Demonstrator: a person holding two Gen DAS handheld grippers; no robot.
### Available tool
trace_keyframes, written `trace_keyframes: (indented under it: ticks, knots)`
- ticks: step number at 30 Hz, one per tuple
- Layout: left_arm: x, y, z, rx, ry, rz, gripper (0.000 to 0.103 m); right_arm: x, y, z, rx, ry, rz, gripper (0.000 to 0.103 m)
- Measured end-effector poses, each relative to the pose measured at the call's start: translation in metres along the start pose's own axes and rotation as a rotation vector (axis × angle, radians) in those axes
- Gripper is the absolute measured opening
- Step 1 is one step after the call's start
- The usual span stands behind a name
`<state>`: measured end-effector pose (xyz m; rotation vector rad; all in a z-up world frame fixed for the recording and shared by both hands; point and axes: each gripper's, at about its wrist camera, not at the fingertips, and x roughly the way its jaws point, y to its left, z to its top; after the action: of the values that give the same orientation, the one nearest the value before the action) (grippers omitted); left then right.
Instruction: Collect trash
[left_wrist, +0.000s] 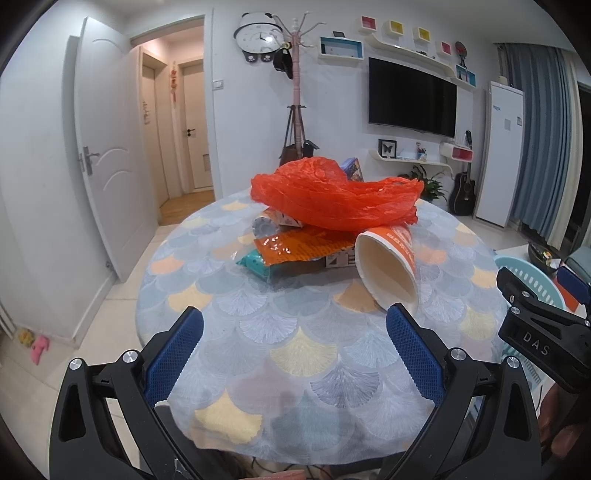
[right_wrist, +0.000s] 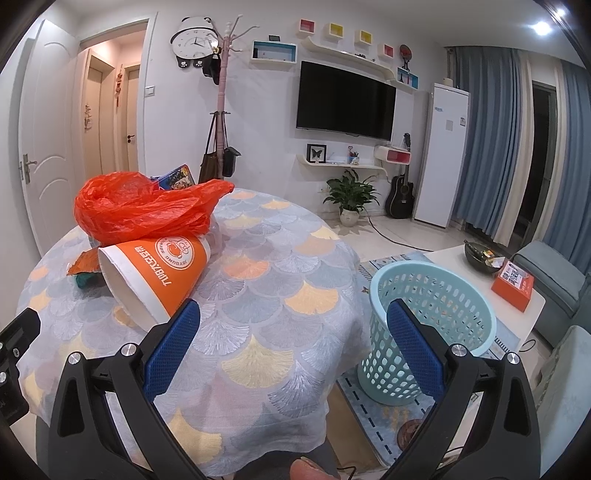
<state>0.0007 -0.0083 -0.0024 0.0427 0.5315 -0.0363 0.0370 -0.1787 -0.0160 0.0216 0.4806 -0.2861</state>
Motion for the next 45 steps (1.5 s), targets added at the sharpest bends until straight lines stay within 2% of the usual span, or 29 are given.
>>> trace_keyframes:
  ticks: [45]
  knots:
    - [0.0003, -0.0016, -0.0018, 0.005, 0.002, 0.001, 0.096, 0.0014, -0.0043, -0.0006, 0.004, 0.007, 0.002, 0.097]
